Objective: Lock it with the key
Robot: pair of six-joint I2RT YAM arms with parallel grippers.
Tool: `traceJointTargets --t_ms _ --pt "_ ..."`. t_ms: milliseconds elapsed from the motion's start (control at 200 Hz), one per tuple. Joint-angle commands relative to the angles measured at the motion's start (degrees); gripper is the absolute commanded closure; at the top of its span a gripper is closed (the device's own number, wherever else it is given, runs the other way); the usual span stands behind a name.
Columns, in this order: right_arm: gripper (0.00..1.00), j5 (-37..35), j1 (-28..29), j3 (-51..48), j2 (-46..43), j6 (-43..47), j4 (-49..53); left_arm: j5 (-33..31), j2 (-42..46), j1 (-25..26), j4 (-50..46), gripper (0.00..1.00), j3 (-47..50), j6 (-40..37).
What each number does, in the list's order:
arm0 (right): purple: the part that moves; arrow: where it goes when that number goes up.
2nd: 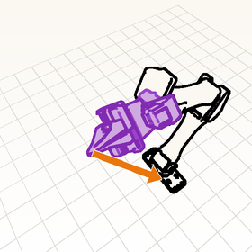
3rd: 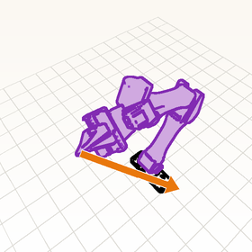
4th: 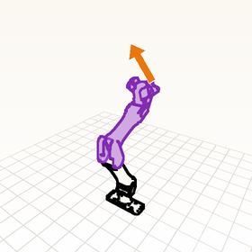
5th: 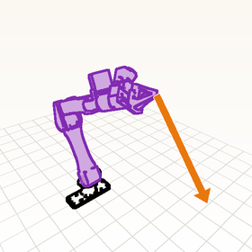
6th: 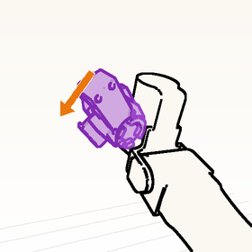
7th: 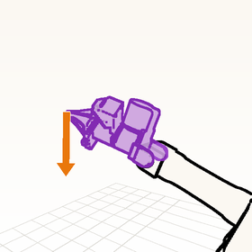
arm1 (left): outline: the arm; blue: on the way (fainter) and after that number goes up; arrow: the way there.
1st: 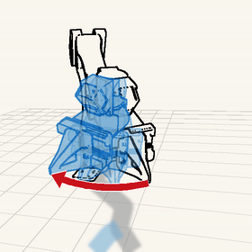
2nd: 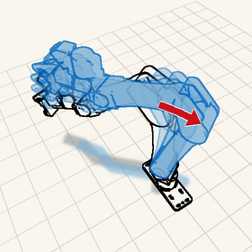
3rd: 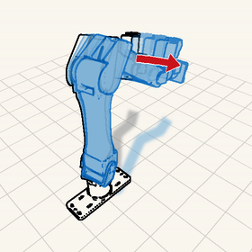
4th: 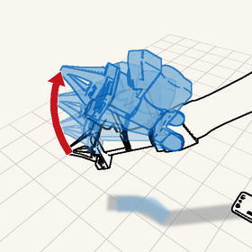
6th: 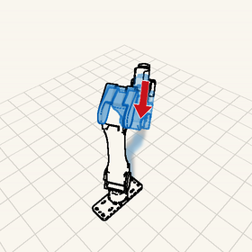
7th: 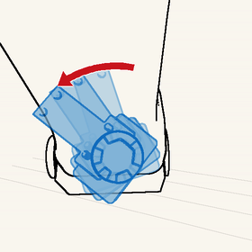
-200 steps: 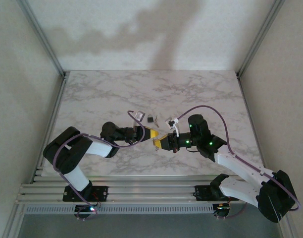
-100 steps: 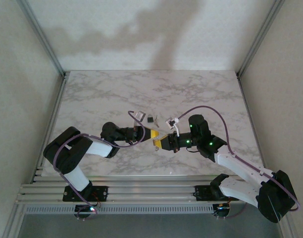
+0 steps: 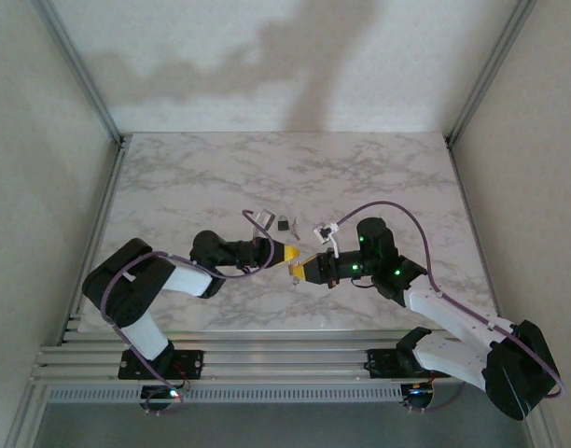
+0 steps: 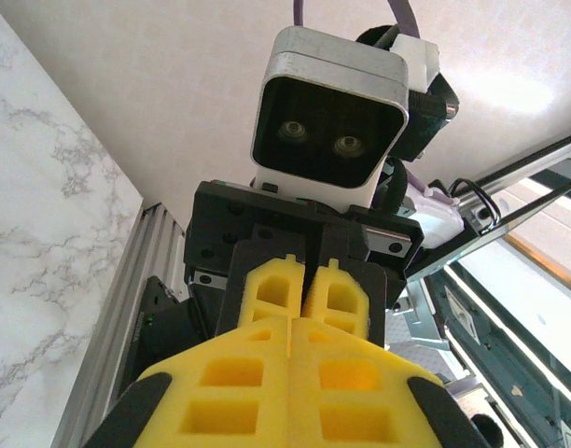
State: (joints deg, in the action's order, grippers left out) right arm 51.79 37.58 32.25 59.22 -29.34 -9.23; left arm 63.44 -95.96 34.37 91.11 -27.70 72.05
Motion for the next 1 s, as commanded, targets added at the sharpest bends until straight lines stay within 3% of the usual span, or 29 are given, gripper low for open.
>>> traceJointTargets --t_ms 0,275,671,996 --pt "1.00 11.7 0.9 0.2 -3.4 1.0 -9.8 -5.8 0.5 -0.9 15.3 1.00 1.7 -0.5" --pt "1.00 13.7 0.7 0.0 -2.7 1.4 -10.0 -7.4 5.7 -0.9 15.3 1.00 4.1 -2.6" --pt "1.00 13.1 0.6 0.5 -1.3 -0.2 -12.3 -7.2 6.8 0.4 15.3 1.00 4.2 -3.4" --pt "1.00 3.5 0.1 3.5 -1.3 3.1 -4.3 -6.4 6.9 0.8 15.3 1.00 3.8 -2.9"
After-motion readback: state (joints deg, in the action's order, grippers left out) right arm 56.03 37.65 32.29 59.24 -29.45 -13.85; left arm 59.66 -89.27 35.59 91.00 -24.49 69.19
